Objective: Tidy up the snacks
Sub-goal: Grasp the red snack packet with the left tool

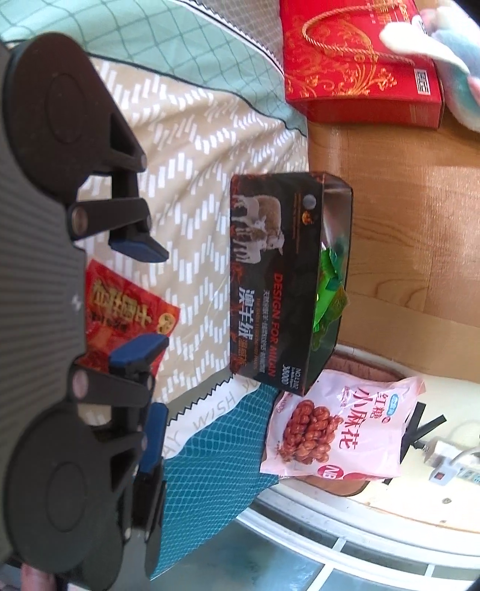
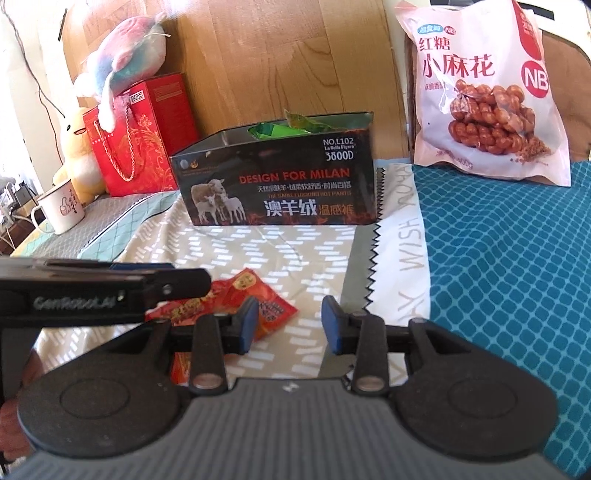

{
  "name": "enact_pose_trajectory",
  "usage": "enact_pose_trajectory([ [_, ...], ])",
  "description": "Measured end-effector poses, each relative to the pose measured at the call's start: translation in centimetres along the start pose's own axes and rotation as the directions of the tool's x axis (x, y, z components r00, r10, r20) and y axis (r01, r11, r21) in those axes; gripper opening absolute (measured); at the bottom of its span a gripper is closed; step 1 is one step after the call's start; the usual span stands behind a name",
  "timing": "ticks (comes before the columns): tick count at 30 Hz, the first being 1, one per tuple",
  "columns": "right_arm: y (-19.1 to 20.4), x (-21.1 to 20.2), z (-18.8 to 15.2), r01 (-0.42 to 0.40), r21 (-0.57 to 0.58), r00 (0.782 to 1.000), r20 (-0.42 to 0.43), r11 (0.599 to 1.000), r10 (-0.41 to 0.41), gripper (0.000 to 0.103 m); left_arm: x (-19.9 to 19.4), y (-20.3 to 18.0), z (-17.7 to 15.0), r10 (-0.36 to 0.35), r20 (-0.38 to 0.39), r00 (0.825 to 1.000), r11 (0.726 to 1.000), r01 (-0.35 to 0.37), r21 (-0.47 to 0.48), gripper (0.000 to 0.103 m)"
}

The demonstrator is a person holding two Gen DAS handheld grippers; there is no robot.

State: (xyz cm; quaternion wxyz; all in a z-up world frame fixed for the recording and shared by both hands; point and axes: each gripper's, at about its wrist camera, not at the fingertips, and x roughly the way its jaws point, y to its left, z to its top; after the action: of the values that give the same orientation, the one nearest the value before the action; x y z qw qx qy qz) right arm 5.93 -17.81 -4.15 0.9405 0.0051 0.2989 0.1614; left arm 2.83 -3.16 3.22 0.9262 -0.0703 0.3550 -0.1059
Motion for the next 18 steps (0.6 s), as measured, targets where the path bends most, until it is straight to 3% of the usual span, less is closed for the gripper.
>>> enact_pose_trajectory([
  [12,0.1,1.3,0.9,-0.035,0.040,0.999,-0.024,0.999,0.036,0.042,-0.7,1.6,-0.5,0.018,-0.023,1.000,0.995,-0.020,-0.096,0.044],
  [18,0.1,1.1,1.0,-0.077,0.046,0.995,-0.056,0.996,0.080,0.041,-1.4,3.1,-1.6,-0.052,-0.042,0.998,0.978,0.042,-0.202,0.044],
])
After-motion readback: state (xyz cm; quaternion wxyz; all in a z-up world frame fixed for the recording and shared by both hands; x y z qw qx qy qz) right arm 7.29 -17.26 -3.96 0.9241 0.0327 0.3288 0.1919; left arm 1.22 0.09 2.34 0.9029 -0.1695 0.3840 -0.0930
